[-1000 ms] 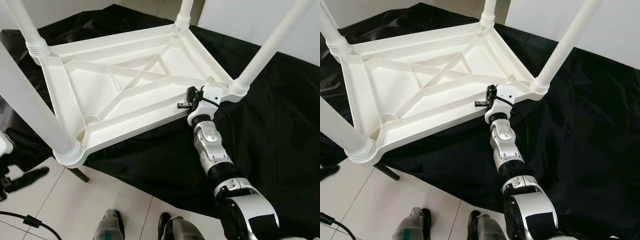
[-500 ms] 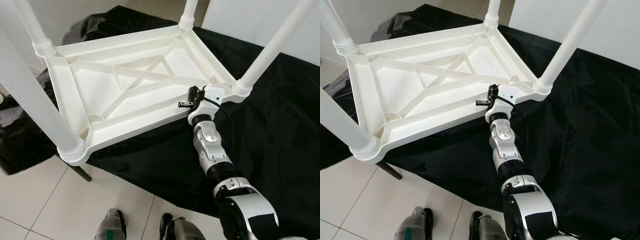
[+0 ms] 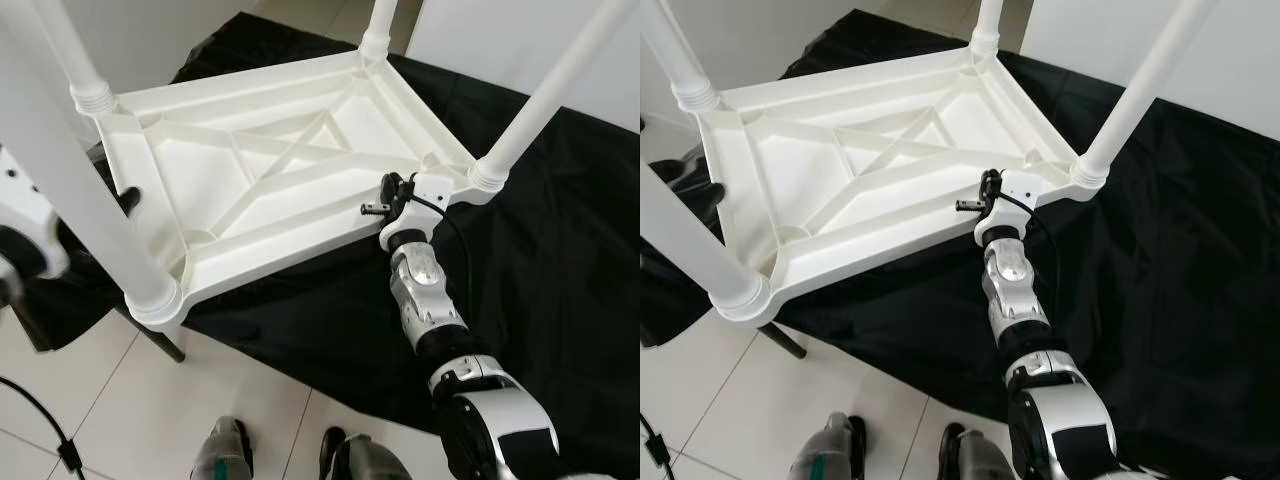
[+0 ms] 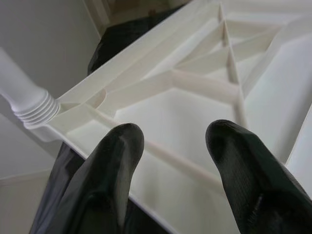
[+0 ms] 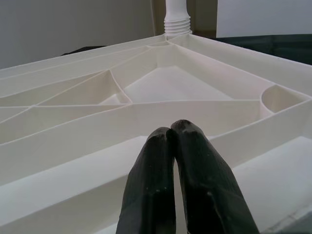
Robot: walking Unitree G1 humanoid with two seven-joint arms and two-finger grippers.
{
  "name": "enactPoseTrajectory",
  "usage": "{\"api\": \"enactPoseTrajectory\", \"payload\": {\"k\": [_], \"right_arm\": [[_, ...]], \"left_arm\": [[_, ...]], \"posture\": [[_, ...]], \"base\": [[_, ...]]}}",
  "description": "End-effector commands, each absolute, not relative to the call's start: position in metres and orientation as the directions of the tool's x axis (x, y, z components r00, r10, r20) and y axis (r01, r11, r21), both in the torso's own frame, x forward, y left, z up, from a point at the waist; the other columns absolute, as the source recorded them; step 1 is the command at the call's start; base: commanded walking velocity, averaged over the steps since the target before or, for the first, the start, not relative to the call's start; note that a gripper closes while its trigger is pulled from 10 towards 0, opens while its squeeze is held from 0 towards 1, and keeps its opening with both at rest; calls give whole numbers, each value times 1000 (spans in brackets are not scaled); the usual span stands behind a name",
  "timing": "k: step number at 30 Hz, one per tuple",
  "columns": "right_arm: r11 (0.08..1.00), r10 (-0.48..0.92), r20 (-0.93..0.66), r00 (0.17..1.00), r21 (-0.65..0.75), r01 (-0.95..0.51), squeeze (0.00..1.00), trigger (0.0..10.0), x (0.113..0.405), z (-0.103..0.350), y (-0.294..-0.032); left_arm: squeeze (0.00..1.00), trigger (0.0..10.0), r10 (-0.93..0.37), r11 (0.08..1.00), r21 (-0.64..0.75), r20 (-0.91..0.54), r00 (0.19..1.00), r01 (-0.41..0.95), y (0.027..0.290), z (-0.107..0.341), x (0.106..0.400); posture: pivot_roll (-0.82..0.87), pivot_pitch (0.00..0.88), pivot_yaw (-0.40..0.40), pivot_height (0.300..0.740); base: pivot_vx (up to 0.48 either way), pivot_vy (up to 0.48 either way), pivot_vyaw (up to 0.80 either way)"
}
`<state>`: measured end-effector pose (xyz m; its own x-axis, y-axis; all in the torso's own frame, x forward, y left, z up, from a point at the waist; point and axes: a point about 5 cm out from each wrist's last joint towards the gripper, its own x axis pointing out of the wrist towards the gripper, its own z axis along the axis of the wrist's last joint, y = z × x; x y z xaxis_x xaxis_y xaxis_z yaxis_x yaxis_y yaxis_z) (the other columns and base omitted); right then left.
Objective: Building children table
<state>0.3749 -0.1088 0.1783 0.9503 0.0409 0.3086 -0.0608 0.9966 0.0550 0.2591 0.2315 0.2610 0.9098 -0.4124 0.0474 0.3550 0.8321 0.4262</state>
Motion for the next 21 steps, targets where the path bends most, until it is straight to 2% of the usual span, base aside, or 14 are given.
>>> {"api": "enactPoseTrajectory", "payload": {"k": [1,3,5,8,10,13,15,21], "right_arm": [[997,45,289,956,45,-60,0,10000,372,171,-109],[997,48,287,957,40,-62,0,10000,372,170,-110],[998,49,288,956,24,-59,0,10000,371,168,-112],[999,33,298,954,13,-39,0,10000,370,169,-117],[999,-50,323,945,0,53,0,10000,367,172,-129],[995,-89,330,940,-4,95,0,10000,365,173,-134],[973,-219,316,923,5,229,0,10000,359,169,-150],[949,-292,317,902,-23,315,0,10000,354,166,-162]], "left_arm": [[0,10000,-361,865,402,84,929,300,226,260,261],[0,10000,-359,886,355,114,927,299,218,259,265],[0,10000,-383,902,271,141,913,337,198,254,269],[0,10000,-401,900,249,152,903,357,186,251,272],[0,10000,-416,902,200,167,894,382,169,246,275],[0,10000,-426,900,181,168,889,397,162,244,276],[0,10000,-451,891,142,172,876,431,146,240,278],[0,10000,-462,887,115,176,869,448,136,238,280]], "posture": [[342,208,-67,740],[338,208,-68,740],[321,209,-68,740],[303,208,-69,740],[275,203,-65,740],[275,203,-65,740],[250,199,-64,740],[233,196,-56,740]], "base": [[0,0,0],[0,0,0],[0,0,0],[0,0,0],[0,0,0],[0,0,0],[0,0,0],[0,0,0]]}}
